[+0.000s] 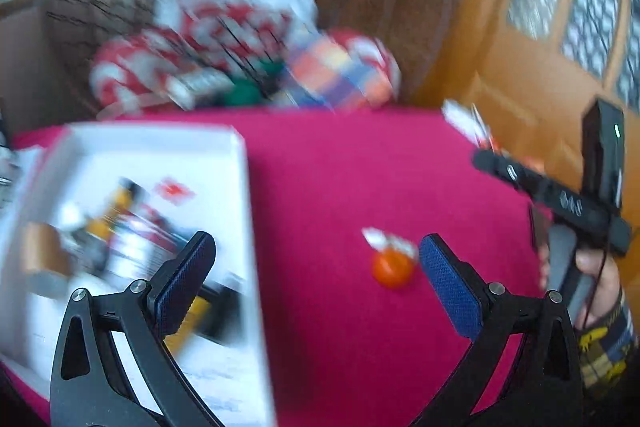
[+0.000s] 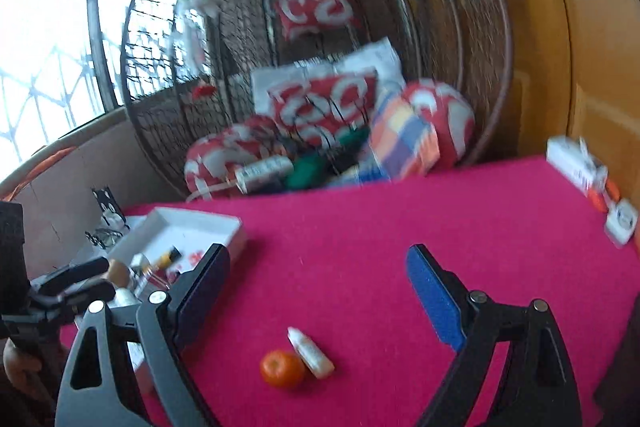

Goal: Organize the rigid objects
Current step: 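Move the left gripper to the mandarin orange while the right gripper approaches the dropper bottle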

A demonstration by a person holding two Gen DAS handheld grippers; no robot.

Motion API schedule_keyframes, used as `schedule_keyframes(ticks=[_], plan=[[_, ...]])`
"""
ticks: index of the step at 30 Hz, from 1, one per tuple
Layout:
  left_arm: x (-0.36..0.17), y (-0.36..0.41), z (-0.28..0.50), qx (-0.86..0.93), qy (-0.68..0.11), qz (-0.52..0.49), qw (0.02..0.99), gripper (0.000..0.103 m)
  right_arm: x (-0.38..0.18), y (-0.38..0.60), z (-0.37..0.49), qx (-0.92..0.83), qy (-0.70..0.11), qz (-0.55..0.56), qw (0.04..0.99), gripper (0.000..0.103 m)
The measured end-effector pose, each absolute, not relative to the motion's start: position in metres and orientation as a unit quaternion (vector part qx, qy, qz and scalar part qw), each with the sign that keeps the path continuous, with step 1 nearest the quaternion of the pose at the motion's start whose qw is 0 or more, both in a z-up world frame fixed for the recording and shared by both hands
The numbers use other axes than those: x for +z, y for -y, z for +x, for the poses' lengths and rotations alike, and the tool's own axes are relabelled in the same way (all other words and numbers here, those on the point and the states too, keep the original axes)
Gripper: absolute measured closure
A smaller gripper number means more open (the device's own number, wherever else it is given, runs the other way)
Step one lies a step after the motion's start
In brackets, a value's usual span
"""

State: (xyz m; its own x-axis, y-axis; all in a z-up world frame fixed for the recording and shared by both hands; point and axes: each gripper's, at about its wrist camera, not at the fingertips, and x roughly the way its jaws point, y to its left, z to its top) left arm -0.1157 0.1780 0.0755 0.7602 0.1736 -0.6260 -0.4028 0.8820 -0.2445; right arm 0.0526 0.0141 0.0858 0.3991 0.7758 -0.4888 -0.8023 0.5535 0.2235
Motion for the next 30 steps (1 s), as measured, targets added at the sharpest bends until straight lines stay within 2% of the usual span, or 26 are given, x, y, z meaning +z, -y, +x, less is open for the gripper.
schedule_keyframes(ticks=[6,8,10,11,12,13,15,17,21,30], plan=[[0.027,-0.143,-0.057,0.109,-0.396,-0.153,0.899,0.001,0.059,0.018,0.082,0.434,-0.33,0.032,0.838,0.013],[0.014,-0.135,-0.039,0.105,-0.415,-0.139,0.893,0.01,0.059,0.024,0.085,0.43,-0.327,0.044,0.841,0.013],[0.005,-0.131,-0.028,0.106,-0.425,-0.133,0.889,0.012,0.057,0.027,0.086,0.429,-0.323,0.05,0.842,0.013],[0.002,-0.131,-0.023,0.105,-0.428,-0.131,0.888,0.018,0.057,0.028,0.087,0.429,-0.322,0.051,0.842,0.013],[0.001,-0.127,-0.02,0.111,-0.427,-0.118,0.89,0.019,0.056,0.03,0.089,0.43,-0.323,0.05,0.842,0.013],[0.002,-0.122,-0.016,0.109,-0.426,-0.103,0.892,0.029,0.054,0.03,0.09,0.431,-0.324,0.05,0.841,0.013],[0.003,-0.118,-0.013,0.106,-0.425,-0.092,0.894,0.04,0.048,0.029,0.093,0.434,-0.33,0.052,0.836,0.013],[0.002,-0.116,-0.014,0.101,-0.424,-0.086,0.896,0.06,0.042,0.028,0.095,0.438,-0.339,0.052,0.831,0.013],[0.005,-0.123,-0.037,0.11,-0.413,-0.101,0.898,0.062,0.039,0.016,0.09,0.457,-0.344,0.028,0.82,0.013],[0.045,-0.14,-0.108,0.151,-0.353,-0.151,0.911,0.062,0.009,-0.053,0.049,0.528,-0.359,-0.149,0.755,0.013]])
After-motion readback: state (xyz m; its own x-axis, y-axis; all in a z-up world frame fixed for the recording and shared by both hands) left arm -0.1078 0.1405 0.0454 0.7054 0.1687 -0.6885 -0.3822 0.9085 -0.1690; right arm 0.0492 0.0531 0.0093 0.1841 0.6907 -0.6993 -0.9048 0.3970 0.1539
